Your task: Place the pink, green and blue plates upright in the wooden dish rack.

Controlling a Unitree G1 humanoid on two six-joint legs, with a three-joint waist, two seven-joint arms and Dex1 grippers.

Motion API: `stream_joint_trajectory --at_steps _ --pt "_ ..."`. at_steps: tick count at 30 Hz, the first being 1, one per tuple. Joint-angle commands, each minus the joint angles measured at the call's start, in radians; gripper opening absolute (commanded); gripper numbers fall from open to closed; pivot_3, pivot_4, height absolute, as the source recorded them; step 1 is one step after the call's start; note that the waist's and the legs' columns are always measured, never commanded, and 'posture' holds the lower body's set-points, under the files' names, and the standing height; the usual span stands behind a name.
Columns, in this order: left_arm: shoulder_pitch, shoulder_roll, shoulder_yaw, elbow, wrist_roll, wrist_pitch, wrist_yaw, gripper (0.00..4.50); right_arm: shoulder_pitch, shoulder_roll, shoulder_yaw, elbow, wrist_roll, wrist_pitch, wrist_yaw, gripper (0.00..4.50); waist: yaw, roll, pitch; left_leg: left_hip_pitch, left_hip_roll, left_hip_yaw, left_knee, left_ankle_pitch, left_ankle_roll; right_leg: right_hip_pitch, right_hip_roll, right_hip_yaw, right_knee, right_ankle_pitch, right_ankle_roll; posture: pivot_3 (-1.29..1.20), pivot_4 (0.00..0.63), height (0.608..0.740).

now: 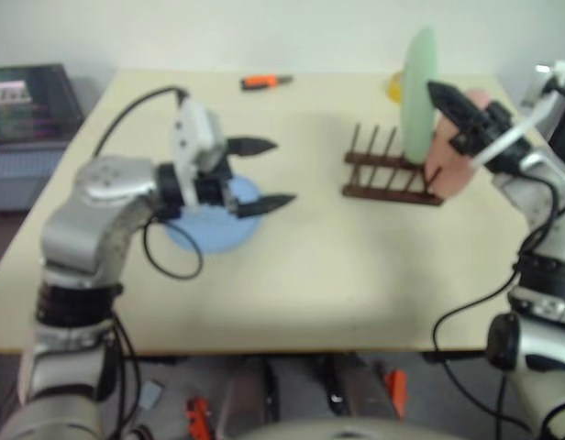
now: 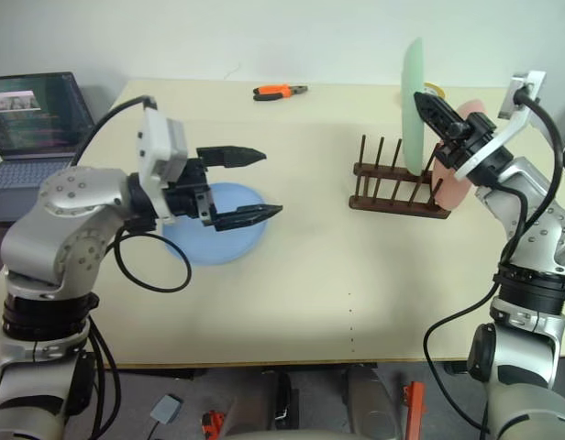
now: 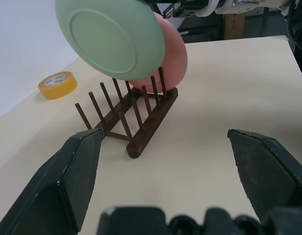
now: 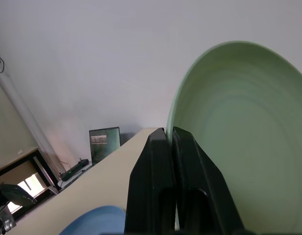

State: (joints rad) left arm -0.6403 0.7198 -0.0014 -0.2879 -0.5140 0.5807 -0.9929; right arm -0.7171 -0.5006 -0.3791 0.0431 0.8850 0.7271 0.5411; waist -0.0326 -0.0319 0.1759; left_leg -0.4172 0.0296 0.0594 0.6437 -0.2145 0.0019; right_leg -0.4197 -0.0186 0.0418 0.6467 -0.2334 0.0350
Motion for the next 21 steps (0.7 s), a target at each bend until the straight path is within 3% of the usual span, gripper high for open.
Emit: stream_joint_trajectory --at_steps 1,21 --pt "-0.006 0.010 0.031 -0.044 -0.021 -0.003 0.005 4.50 -0.026 0.003 -0.033 -0.030 0.031 -0.021 0.002 0.06 0.000 0.000 0.000 0.000 0.000 0.000 0.000 0.000 0.000 0.000 0.000 0.000 0.000 0.000 0.000 0.00 0.150 0.740" --pt "0.003 0.008 0.028 -0.046 -0.019 0.005 0.006 4.50 0.006 0.015 -0.040 -0.021 0.030 -0.003 -0.026 0.06 0.000 0.000 0.000 0.000 0.000 0.000 0.000 0.000 0.000 0.000 0.000 0.000 0.000 0.000 0.000 0.00 0.150 0.740"
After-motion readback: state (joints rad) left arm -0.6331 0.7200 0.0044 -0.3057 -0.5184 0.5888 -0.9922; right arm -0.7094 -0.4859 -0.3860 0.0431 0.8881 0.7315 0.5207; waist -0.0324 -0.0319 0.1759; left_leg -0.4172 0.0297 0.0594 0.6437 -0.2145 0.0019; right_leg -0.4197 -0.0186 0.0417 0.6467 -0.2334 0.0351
